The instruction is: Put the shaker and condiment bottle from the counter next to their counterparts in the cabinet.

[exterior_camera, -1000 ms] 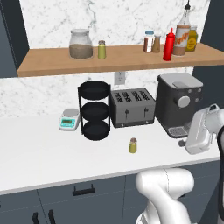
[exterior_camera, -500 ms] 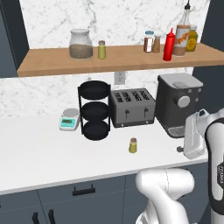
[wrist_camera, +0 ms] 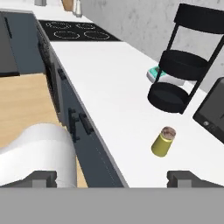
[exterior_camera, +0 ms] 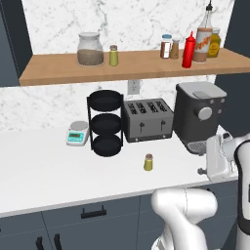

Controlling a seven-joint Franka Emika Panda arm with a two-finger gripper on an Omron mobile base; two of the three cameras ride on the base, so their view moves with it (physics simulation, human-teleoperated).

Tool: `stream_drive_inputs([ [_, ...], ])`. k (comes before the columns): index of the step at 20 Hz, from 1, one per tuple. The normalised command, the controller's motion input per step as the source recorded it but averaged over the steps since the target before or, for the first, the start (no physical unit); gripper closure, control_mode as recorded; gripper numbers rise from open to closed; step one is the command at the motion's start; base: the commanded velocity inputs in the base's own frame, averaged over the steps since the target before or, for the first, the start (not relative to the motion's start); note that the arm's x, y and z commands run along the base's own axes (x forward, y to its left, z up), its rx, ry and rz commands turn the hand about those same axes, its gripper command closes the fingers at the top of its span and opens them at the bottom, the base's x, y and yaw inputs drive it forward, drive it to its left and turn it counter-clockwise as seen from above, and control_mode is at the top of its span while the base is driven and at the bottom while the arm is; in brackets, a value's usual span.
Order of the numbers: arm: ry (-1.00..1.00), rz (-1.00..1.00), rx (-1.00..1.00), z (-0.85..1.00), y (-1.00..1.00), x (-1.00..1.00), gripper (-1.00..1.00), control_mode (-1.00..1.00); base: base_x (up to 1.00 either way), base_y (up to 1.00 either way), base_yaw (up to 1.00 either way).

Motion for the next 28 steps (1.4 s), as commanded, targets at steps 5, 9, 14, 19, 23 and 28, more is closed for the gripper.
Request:
stream_drive_inputs([
  [5, -0.01, 0.0, 0.03, -0.24, 0.06, 0.01, -1.0, -1.0, 0.0, 0.0, 0.0],
  [9, -0.05, -0.02, 0.0, -0.1, 0.25, 0.05, -1.0, -1.0, 0.0, 0.0, 0.0],
  [14, -0.03, -0.04, 0.02, -0.17, 0.18, 0.06, -1.0, -1.0, 0.0, 0.0, 0.0],
  [19, 0.0, -0.04, 0.16, -0.44, 0.01, 0.09, -1.0, -1.0, 0.0, 0.0, 0.0],
  [23, 0.0, -0.07, 0.17, -0.34, 0.06, 0.14, -1.0, -1.0, 0.0, 0.0, 0.0],
  [28, 0.0, -0.04, 0.05, 0.0, 0.11, 0.13, -1.0, -1.0, 0.0, 0.0, 0.0],
])
